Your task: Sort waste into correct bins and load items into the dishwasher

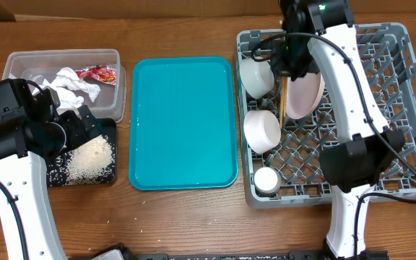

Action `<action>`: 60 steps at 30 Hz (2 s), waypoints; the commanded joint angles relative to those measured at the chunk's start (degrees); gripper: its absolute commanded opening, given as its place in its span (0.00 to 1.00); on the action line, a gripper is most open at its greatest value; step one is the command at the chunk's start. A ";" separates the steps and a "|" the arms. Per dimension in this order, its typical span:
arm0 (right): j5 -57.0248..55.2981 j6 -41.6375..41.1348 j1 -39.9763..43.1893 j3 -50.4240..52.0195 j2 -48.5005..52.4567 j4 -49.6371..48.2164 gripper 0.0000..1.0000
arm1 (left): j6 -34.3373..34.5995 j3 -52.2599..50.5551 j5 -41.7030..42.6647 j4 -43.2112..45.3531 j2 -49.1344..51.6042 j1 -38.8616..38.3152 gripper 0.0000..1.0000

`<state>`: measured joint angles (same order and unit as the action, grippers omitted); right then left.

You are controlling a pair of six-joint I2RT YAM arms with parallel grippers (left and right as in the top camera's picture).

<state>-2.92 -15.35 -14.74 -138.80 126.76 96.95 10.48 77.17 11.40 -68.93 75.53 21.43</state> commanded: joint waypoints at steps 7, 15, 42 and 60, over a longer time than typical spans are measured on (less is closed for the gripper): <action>-4.17 2.36 2.23 8.72 -1.42 0.13 0.26 | -0.66 0.35 0.46 0.20 -0.52 0.15 1.00; -5.07 3.19 2.19 8.66 -1.84 0.13 0.72 | -0.66 0.35 0.46 0.20 -0.52 0.15 1.00; 6.78 10.67 -1.27 6.69 -41.13 0.11 1.00 | -0.66 0.35 0.46 0.17 -0.52 0.15 1.00; 9.20 12.22 12.39 57.18 -76.46 -42.40 1.00 | -0.66 0.35 0.46 0.17 -0.52 0.15 1.00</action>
<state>5.28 -3.51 -4.58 -94.43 55.42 59.27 10.48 77.17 11.40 -68.86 75.53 21.43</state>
